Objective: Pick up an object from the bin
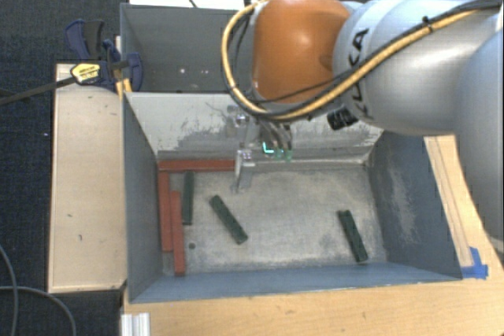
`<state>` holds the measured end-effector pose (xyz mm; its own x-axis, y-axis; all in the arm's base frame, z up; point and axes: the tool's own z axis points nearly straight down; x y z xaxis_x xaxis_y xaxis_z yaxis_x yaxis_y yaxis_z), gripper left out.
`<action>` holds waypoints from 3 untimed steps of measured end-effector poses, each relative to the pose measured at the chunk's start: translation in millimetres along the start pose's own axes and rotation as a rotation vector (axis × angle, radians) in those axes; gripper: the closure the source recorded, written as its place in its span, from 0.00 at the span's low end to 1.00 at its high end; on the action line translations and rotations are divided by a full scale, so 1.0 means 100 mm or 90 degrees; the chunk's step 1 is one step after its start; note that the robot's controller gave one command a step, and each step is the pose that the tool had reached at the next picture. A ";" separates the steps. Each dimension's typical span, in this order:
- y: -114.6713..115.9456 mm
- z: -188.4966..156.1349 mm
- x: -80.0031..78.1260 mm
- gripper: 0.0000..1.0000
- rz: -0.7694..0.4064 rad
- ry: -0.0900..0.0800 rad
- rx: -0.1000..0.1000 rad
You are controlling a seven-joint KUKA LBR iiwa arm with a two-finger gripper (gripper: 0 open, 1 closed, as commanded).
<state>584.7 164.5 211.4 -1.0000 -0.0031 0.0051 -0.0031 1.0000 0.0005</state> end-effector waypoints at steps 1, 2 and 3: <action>-0.52 1.45 0.48 0.00 -0.129 0.001 0.001; -1.40 1.41 0.35 0.00 -0.095 -0.005 0.003; -0.01 1.41 0.37 0.00 -0.102 -0.006 -0.003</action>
Offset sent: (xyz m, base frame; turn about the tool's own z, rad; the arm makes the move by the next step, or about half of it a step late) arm -0.0463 -0.0510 -0.1412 -0.2048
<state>547.0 163.8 70.9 -0.9867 -0.1625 -0.0051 -0.1626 0.9867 0.0055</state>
